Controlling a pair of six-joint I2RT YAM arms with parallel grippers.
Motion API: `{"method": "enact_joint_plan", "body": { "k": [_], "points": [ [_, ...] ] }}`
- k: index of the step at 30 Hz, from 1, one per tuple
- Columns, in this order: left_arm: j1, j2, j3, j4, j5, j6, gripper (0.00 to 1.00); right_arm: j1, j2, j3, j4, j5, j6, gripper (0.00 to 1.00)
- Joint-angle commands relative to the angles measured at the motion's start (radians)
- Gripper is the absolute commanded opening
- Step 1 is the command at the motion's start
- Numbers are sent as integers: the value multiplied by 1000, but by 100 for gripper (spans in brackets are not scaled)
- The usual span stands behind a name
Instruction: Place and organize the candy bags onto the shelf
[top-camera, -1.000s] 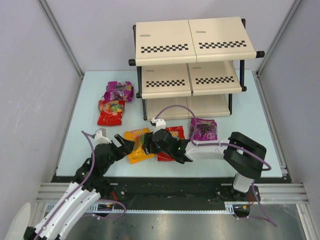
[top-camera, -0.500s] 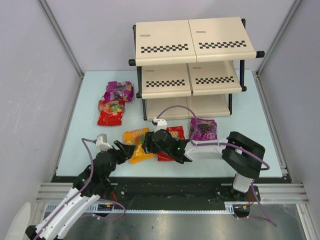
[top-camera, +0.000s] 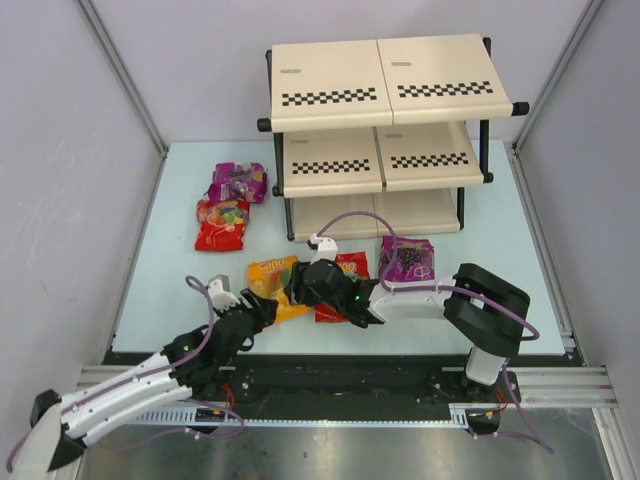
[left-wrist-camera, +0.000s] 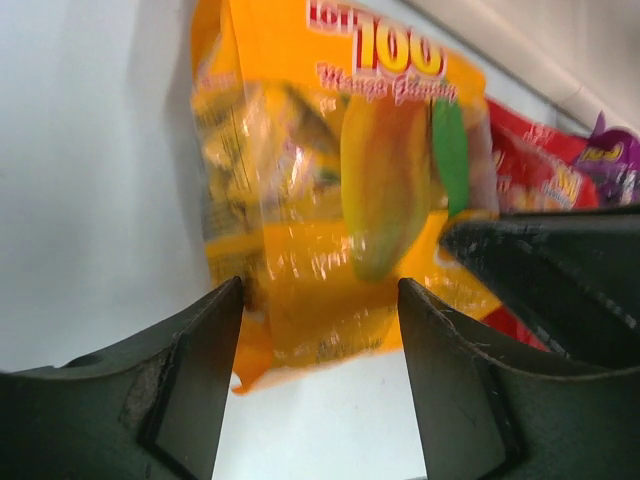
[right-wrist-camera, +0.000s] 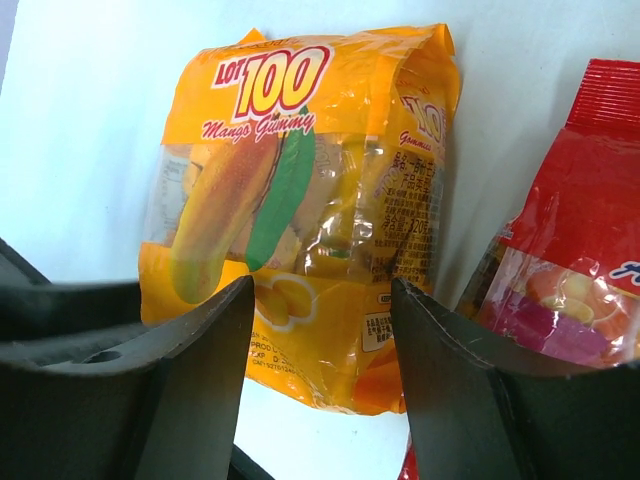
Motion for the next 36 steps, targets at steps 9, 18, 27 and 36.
{"method": "enact_joint_plan", "body": {
  "k": [9, 18, 27, 36],
  "points": [
    [-303, 251, 26, -197, -290, -452, 66, 10, 13, 31, -2, 31, 21, 57],
    [-307, 140, 37, -265, -333, -437, 62, 24, 21, 30, 1, 37, 24, 40],
    [-307, 120, 4, -118, -331, -304, 61, 129, 58, 24, 56, 259, -41, 56],
    [-307, 164, 18, -115, -330, -319, 62, 193, 113, -18, 182, 455, 53, 50]
  ]
}}
